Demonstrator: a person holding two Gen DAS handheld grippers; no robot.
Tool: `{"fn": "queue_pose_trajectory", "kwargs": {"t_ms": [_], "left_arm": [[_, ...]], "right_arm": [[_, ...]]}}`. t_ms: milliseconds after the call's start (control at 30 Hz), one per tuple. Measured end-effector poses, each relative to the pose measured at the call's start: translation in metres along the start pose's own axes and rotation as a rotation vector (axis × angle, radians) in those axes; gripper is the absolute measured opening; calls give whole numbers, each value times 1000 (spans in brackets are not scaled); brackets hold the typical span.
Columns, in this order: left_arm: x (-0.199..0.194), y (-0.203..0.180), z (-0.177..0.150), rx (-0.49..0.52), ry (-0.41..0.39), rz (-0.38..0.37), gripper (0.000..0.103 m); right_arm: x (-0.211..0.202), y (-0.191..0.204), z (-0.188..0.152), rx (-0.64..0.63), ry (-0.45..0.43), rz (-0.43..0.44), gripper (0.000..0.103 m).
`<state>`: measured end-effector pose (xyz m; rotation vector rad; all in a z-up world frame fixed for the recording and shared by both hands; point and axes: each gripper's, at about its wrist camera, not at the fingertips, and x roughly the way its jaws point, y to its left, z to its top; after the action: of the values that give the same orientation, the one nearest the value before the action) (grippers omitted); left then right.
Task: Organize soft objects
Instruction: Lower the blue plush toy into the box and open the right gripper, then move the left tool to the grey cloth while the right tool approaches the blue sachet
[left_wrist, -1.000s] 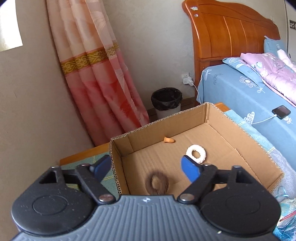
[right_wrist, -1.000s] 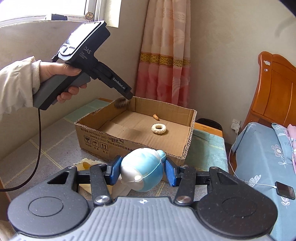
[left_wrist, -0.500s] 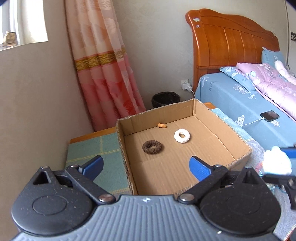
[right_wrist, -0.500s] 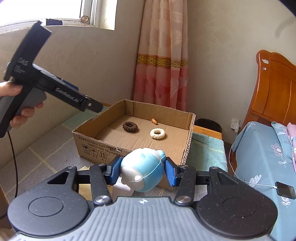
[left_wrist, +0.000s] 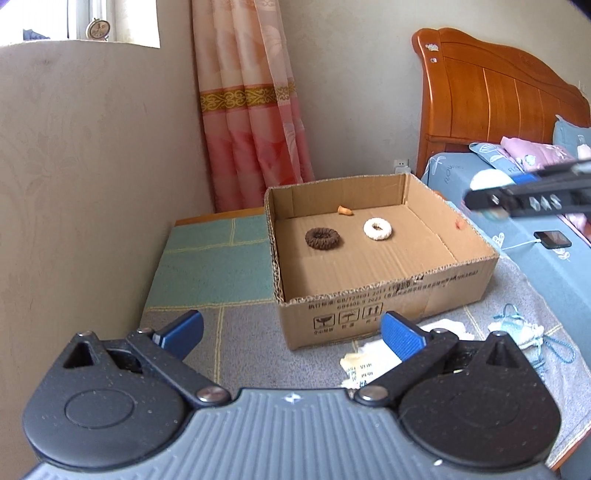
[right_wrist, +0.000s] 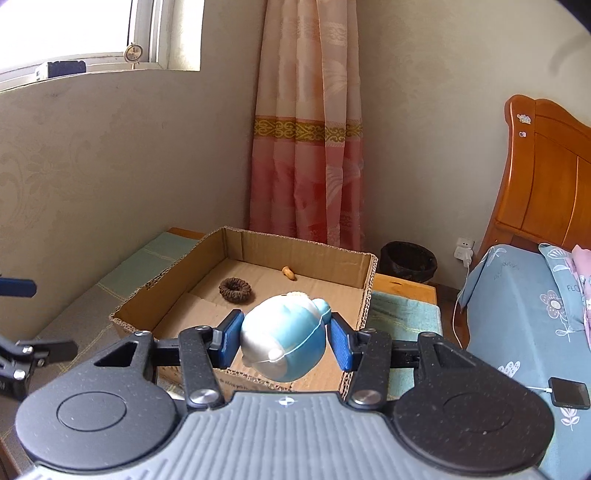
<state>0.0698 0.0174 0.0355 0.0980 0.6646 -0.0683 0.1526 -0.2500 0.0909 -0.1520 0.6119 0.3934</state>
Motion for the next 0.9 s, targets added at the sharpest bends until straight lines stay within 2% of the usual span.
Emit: {"fn": "queue_pose_trajectory", "kwargs": {"t_ms": [167,233,267,300,333,400,633,900], "left_arm": [[-3,3,-3,-5,-11,-4,102],[-4,5,-5,-7,-15,-3,102],[-4,6,-5,-8,-16,-3,102],[-4,7,-6,-9,-18,-4,102],[-4,9,-6,-11,-17,-2,102],[-2,10,-6,-12,-12,6,102],[-2,12,-9,-20,-10,1,102],[-4,10,-16,-24,-1,-12,102]], "right_arm": [[31,-3,21,12,37,-22,56],[40,-4,26,30,39,-39,70],[43,-5,26,36,41,-46,89],[45,-5,27,44,42,-50,101],[46,-6,27,55,31,-59,103],[42,-6,25,73,14,-65,103],[33,-5,13,90,63,-110,103],[18,2,-11,86,71,-184,103]]}}
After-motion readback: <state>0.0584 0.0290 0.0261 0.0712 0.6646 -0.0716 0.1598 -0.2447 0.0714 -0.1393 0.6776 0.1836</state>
